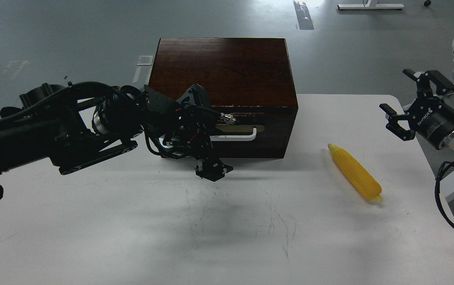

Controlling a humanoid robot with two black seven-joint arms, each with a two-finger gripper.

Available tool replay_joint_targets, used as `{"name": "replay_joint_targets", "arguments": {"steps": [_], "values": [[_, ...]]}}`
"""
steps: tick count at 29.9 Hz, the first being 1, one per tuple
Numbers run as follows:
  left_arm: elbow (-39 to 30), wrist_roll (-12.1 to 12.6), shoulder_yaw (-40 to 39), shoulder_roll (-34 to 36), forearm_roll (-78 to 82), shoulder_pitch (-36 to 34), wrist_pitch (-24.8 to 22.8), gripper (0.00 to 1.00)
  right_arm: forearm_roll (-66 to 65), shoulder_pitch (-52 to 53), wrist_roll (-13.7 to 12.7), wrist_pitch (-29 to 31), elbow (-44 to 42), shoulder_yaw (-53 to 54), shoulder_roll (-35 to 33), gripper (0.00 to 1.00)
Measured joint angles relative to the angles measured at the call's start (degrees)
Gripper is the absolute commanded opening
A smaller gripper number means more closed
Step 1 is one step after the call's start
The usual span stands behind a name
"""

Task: Put corn in drawer with both arms
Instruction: 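Pull the drawer open toward the robot with the left gripper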

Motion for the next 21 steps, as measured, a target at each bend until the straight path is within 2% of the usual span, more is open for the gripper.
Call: {"name": "replay_joint_targets", "arguments": {"steps": [21], "values": [[-11.99, -0.20, 1.13, 2.52, -0.19, -1.58, -0.03, 0.99, 0.00, 0.00, 0.00, 0.00, 0.11, 0.35, -0.77, 1.00]]}}
